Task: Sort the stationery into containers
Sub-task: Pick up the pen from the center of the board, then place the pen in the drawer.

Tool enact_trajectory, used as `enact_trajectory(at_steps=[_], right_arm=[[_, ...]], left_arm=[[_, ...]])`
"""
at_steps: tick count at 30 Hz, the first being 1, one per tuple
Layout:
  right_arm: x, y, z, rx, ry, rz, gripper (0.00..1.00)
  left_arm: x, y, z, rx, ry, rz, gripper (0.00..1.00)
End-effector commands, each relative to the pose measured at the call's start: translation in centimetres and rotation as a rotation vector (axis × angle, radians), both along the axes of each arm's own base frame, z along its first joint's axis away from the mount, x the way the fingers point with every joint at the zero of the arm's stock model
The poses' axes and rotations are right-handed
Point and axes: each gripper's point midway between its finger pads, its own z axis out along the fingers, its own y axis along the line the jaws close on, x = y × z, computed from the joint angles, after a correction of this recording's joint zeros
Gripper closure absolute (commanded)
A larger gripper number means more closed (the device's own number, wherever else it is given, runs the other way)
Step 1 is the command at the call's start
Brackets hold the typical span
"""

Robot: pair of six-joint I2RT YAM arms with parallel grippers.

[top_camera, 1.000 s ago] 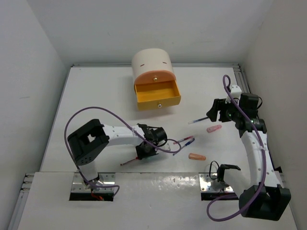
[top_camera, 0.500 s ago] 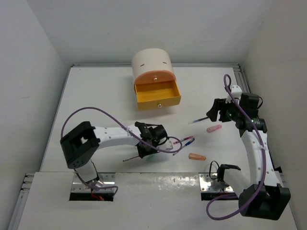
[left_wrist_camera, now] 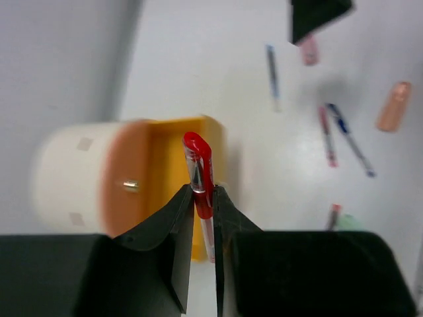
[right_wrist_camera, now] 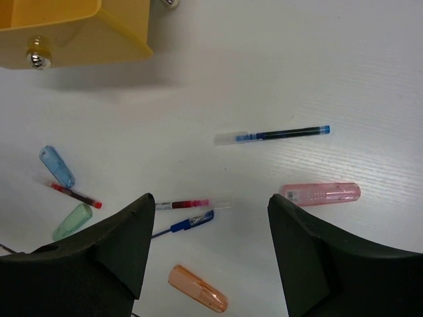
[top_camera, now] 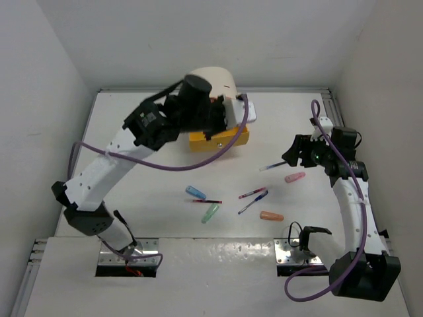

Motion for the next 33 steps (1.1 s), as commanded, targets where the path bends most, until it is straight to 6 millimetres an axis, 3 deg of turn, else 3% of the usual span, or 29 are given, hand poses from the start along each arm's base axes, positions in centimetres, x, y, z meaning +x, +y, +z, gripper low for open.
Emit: enact_trajectory(at_steps=[1,2,4,7,10,13,18,20,21,22,26,28,30,33], right_arm=[[0.7,0.4,1.4,0.024,-0.037,0.010,0.32],[0.6,0.4,1.4,0.025,-0.035,0.010,0.32],[0.6,0.4,1.3,0.025,-0.034,0.012,0.32],[0.2,0.4,0.9,0.015,-0.026,0.023,0.32],[-0.5,0.4,0.2,-0.010,-0.027,0.048,0.32],[-1.4,0.5,-0.5,-0.041,-0.040,0.084,0.31],[-2.7,1.2,-1.8,-0.039,0.006,0.146,0.31],[-3.0,1.4,-2.1,-0.045,0.007,0.176,0.31],[-3.2,1.5,-2.3,-0.049,0.012,0.189,0.31],[-3.2,1.5,-2.3,-0.068,0.005,0.206,0.31],[-3.7,1.3,-3.2,-0.158,0.007,0.268,0.29],[-4.1,1.2,-3.7,-0.200,0.013,0.306,0.30],[-4.2,1.0,-3.7,-0.239,0.009,0.327,0.30],[-4.3,1.4,-3.1,-0.276,-0.009,0.383,0.36]], left_arm=[[3.3,0.0,2.6,0.093,-0.145,-0.043,1.00],[5.1,-0.7,1.2,0.144,-0.151,-0.031,0.99],[7.0,-1.0,0.6,0.198,-0.202,-0.052,1.00],[10.4,-2.1,-3.4,0.236,-0.148,-0.084,1.00],[13.0,-2.0,-6.2,0.266,-0.116,-0.069,1.00],[16.1,-1.7,-7.7,0.249,-0.105,-0.009,1.00],[18.7,-2.0,-9.5,0.270,-0.116,0.020,0.99],[19.0,-1.9,-10.0,0.273,-0.106,0.020,0.94],[19.0,-2.0,-10.4,0.276,-0.096,0.017,0.86],[19.1,-2.0,-10.5,0.266,-0.088,0.013,0.82],[19.0,-2.1,-9.8,0.171,-0.027,0.026,0.37],[19.0,-2.1,-9.3,0.134,-0.011,0.028,0.30],[19.0,-2.2,-8.4,0.098,-0.008,0.043,0.29],[19.0,-1.8,-4.2,-0.056,-0.004,0.080,0.29]])
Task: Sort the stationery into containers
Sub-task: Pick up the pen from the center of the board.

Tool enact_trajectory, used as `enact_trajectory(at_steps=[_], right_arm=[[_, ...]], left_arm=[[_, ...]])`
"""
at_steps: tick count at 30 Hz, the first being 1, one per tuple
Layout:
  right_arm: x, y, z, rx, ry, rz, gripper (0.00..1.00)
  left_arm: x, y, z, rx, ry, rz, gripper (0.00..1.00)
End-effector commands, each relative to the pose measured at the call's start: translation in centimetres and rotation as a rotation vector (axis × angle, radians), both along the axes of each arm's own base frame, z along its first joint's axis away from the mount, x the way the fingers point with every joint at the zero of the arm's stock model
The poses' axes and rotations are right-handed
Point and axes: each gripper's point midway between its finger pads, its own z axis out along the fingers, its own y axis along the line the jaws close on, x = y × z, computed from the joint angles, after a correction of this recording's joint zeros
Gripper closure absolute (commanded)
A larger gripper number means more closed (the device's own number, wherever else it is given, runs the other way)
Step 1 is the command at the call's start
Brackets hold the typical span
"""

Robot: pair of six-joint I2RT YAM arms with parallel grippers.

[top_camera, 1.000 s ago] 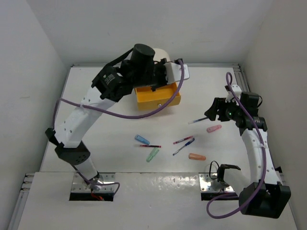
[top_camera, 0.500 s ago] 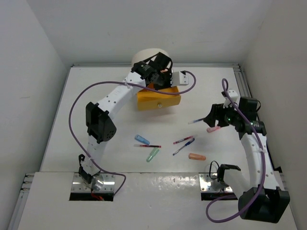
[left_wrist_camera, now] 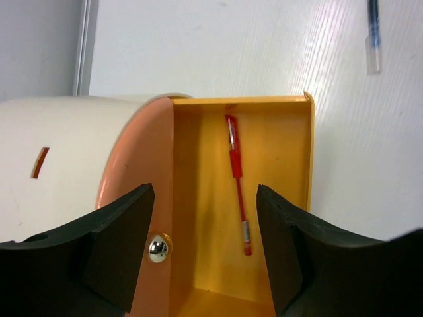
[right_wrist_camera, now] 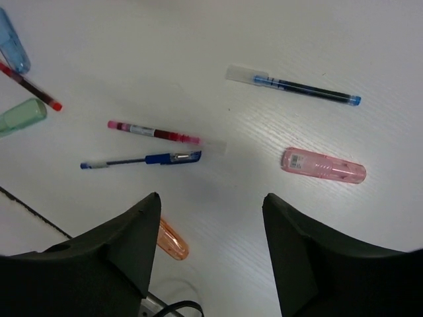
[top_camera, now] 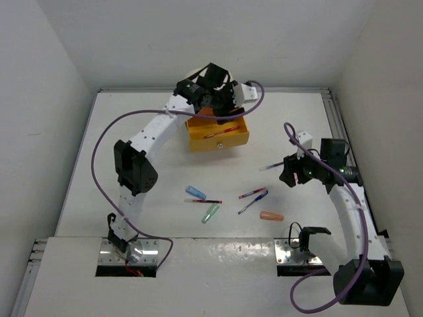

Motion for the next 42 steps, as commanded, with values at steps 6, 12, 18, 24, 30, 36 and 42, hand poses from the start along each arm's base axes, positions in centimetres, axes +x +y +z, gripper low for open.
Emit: enact_trajectory(at_steps=[6,12,18,24,30,36,42], right_arm=[[0.7,5.6,1.9,-0.176,-0.072,0.334,0.62],[0.0,13.5,0.3,-0.236,-0.049,0.486,0.73],[-2.3,21.9,-3.1,-0.335,-0.025,0.662,0.58],[-2.3,27.4,-6.3,-0.362,0.040,0.661,0.59],[-1.4,29.6,-9.0,-0.374,0.068,0.623,0.60],[-2.3,29.6,-11.2,-0.409,0.083,0.641,0.59],[-3.2,28.2,-13.3,-0.445,0.121,0.665,0.58]], left_arm=[[-0.8,8.0,18.0,-0.688,0.060,0.177,0.36],[-5.5,15.6,21.0,-0.760,0.005,0.321,0.31],[-8.6,19.5,18.2,-0.804,0.088,0.461,0.28],[-11.3,21.8,17.8,-0.827,0.041,0.513,0.28],[-11.0,23.8,16.2,-0.771,0.003,0.600,0.28],[-10.8,24.3,14.5,-0.763,0.027,0.618,0.28],[-10.5,25.2,13.3,-0.750,0.034,0.634,0.28]])
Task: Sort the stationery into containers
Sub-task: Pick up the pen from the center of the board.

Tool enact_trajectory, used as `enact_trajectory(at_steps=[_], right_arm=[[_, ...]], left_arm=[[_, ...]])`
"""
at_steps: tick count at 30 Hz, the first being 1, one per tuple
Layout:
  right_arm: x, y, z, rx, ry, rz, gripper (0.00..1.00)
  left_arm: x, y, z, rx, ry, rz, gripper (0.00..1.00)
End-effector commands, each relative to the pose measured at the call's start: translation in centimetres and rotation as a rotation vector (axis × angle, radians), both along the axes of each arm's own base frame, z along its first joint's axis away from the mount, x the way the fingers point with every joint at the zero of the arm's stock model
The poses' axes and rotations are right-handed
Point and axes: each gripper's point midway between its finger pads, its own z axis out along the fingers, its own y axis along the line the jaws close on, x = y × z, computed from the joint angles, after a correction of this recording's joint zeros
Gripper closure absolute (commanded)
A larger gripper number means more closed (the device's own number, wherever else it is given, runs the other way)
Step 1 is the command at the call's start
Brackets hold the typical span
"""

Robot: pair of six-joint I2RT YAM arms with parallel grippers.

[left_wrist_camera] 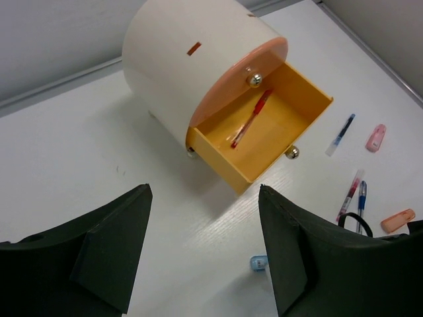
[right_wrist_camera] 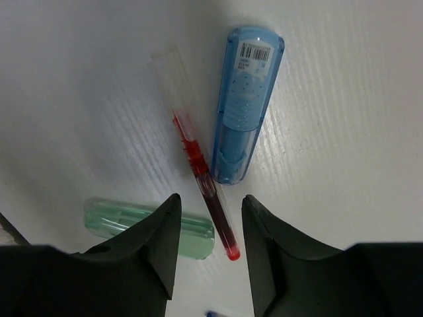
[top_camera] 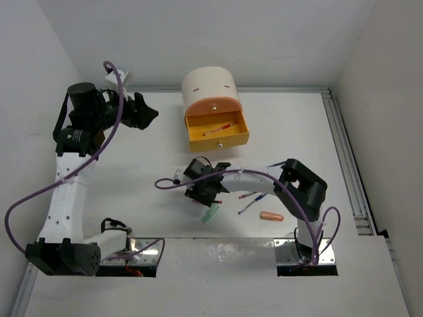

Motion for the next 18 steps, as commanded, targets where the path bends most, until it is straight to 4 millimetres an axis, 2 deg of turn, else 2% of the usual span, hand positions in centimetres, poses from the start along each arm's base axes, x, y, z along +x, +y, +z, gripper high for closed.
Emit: enact_trajectory(at_steps=[1,8,12,13,16,18], right_arm=[[0.0,-0.3,-1.1,-0.009,-0.013,-0.001,0.58],[0.1,-1.9,-3.4,-0.057,-0.017,0.017,0.61],[-0.7,-2.1,-3.5,-0.050,0.010,0.043,0.75],[-0.9,-2.0,-3.1,-0.045,0.013,0.052,0.77],[-2.4,-0.7,0.3,0.042,0.064,0.121,0.83],[-3.2,0.1,3.9,0.106,0.062,0.190,0.89]], left_arm=[[0.0,0.9,0.7,0.006,-0.046,0.013,0.28],[0.0,1.3,-0.4,0.013,-0.014,0.005,0.28],[0.2,1.7,-0.7,0.011,0.004,0.013,0.28],[0.1,1.7,-0.5,0.009,0.001,0.010,0.28],[-0.4,1.5,-0.1,-0.003,-0.013,-0.020,0.29],[-0.9,1.1,0.5,-0.036,-0.033,-0.043,0.29]])
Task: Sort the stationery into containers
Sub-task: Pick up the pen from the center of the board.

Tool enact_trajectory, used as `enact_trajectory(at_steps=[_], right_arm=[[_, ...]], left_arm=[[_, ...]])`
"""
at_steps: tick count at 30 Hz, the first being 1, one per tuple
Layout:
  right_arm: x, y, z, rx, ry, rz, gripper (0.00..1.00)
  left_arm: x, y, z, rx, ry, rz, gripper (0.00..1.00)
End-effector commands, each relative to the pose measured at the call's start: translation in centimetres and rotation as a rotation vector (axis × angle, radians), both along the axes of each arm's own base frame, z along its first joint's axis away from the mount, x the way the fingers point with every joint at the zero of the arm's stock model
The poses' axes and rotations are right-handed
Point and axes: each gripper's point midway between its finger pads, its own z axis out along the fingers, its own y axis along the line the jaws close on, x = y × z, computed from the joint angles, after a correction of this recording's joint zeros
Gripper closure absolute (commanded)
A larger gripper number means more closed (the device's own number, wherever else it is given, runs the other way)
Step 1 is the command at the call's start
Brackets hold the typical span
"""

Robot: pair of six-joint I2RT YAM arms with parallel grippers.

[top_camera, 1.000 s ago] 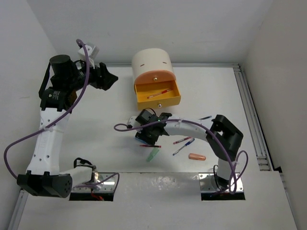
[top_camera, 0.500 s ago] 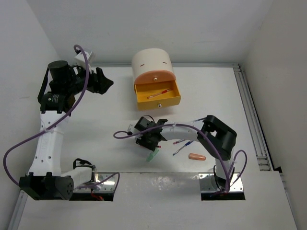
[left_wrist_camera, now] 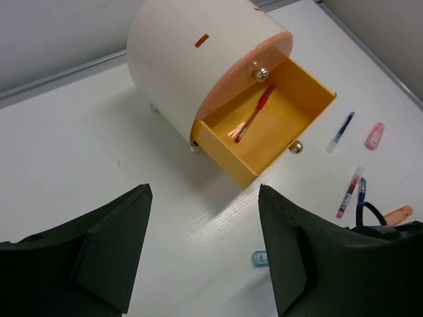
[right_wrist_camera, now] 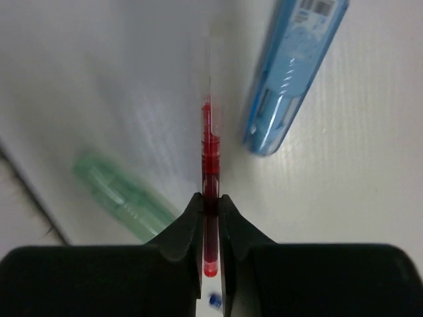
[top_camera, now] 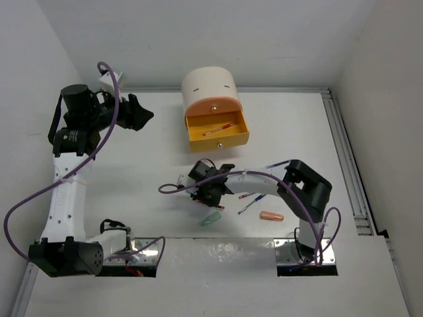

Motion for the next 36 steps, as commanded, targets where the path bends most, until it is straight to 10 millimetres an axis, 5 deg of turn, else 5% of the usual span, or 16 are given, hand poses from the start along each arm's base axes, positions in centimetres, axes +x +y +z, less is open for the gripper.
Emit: enact_trajectory(at_steps=[1,5,7,14,16,20,23,36], right_arm=[[-1.6,1.7,6.4,0.142,0.013,0.123,0.92],[-2.8,2.4,12.7,0.258,0.019,0.200,1.00],[-1.7,3.3,16.8,0.350,-0.030,0.180,1.00],[7.1,4.9,29.1,0.733,-0.091,-0.193,1.00],[9.8,4.4,30.8,0.799,-0.081,-0.270,1.00],[13.0,4.0,35.6,0.952,-0.077,-0.390,1.00],[14.1,4.4,37.7,1.031,-0.032,-0.439,1.00],[13.5,6.5,38.3,1.080,0.039,-0.422,1.00]], left_arm=[[-1.0,-0.7,2.2,-0.063,-0.069,-0.049,0.29],[-1.8,-1.1,3.7,-0.150,-0.094,-0.057,0.29],[-2.2,-1.1,4.2,-0.193,-0.103,-0.065,0.29],[-5.5,-3.2,4.8,-0.338,-0.135,-0.212,0.28],[-5.9,-3.6,6.3,-0.371,-0.173,-0.241,0.28],[-6.0,-4.7,6.3,-0.454,-0.124,-0.292,0.27],[-6.1,-6.3,6.2,-0.509,-0.098,-0.340,0.27],[-2.6,-10.2,5.7,-0.657,0.005,-0.339,0.28]])
